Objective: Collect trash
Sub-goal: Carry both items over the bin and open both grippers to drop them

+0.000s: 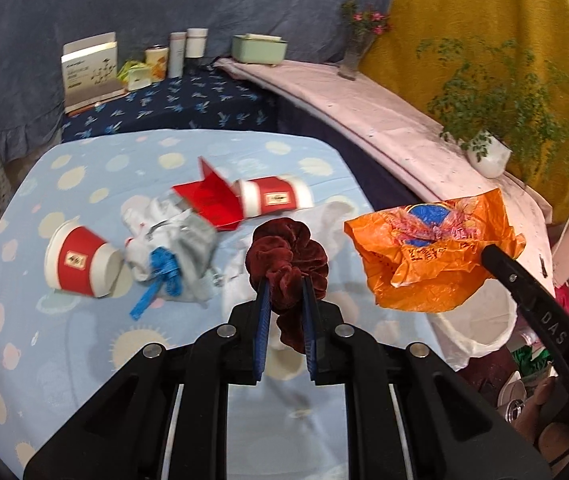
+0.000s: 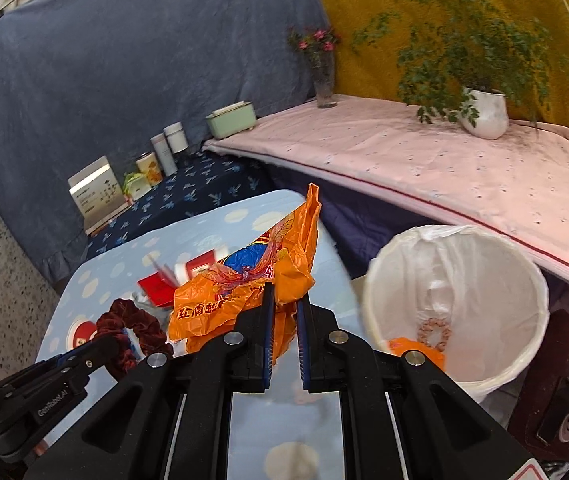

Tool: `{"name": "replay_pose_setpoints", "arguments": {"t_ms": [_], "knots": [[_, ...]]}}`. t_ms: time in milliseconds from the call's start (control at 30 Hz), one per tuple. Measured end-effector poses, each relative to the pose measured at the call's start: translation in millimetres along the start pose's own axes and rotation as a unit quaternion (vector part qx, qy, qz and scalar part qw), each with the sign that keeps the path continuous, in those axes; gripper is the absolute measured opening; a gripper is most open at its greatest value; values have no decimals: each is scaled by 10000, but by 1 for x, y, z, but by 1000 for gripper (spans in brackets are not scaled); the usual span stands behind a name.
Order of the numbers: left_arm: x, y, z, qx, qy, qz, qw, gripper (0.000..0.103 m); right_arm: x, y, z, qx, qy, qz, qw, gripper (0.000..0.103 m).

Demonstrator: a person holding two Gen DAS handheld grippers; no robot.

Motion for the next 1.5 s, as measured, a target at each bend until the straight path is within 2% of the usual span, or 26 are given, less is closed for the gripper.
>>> {"name": "replay_pose_setpoints", "arguments": {"t_ms": [400,733,1133,1233,1300,1367,1433,1500], "knots": [[-94,-22,7,54,-678,-556,9961,14,-90,15,8,-210,-535,-617,9964,10],[-162,-54,1,231,-1133,-982,9884,15,-167,16,4,-254,-1104,-1226,9860,10],[-219,-98,-14,633,-1484,-1266,9787,16,-213,11,-9,-139,-1326,-1579,9784,10],[-222,-105,-13,661,-1476,-1290,9784,21,-217,8,-8,-127,-1332,-1601,9780,11],[-218,-108,-12,645,-1416,-1200,9805,34,-215,4,-7,-133,-1302,-1620,9781,15],[-213,-109,-10,586,-1333,-1089,9833,53,-213,1,-6,-133,-1294,-1591,9787,17],[-207,-107,-8,491,-1288,-969,9857,57,-209,-4,-5,-115,-1269,-1524,9801,18],[-201,-107,-7,476,-1305,-894,9863,58,-204,-8,-4,-91,-1223,-1487,9812,18]]}}
Point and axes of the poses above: each gripper's, at about its wrist camera, not at the fingertips, and y roughly against the way its jaws point, x to its left, z to its top, the point moved 1 cm from there along -y, roughly the way its jaws point, and after that the axes turned 5 degrees about -x, right-handed, at the moved point
